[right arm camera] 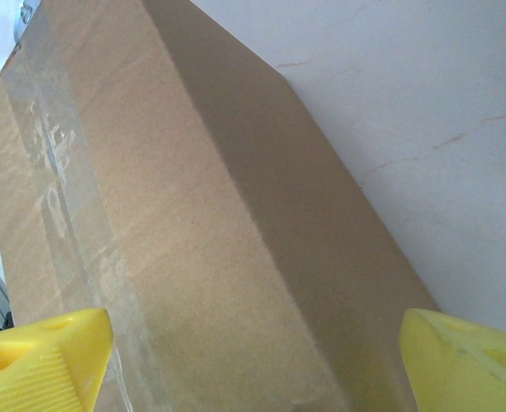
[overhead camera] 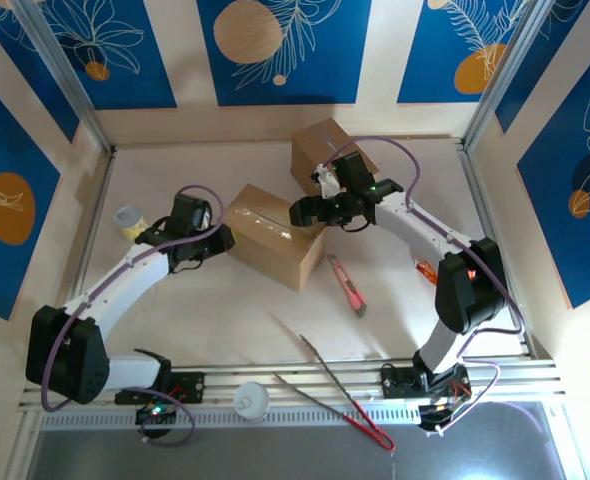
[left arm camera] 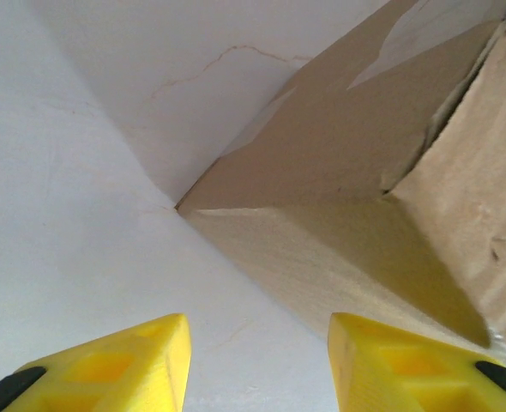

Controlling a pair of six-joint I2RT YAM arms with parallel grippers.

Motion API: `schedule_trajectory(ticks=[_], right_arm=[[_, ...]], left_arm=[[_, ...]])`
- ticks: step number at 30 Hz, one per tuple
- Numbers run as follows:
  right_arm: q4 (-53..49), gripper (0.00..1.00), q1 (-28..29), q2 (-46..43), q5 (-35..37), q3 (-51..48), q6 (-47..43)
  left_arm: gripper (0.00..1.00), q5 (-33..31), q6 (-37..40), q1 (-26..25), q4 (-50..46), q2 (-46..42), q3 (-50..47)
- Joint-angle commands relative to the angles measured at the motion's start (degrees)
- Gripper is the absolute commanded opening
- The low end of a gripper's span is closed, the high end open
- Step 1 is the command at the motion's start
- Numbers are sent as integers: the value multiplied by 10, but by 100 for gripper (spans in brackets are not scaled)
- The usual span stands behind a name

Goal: Unpack the express box

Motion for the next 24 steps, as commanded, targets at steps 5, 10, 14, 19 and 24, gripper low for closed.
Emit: schedule_trajectory(ticks=[5, 10, 14, 19, 24], right_arm=[[-1, 88, -6, -38, 2, -32, 44], [-28, 92, -30, -56, 48, -14, 49], [-71, 95, -51, -115, 114, -3, 42], [-143, 95, -37, -188, 243, -66, 49], [-183, 94, 29, -208, 326, -166, 104]], left_arm=[[46, -15, 6, -5, -11, -2, 19], [47, -23, 9, -5, -27, -14, 27], [54, -41, 19, -5, -61, -41, 41], [74, -60, 39, -4, -97, -91, 57], [94, -51, 50, -4, -125, -130, 71]])
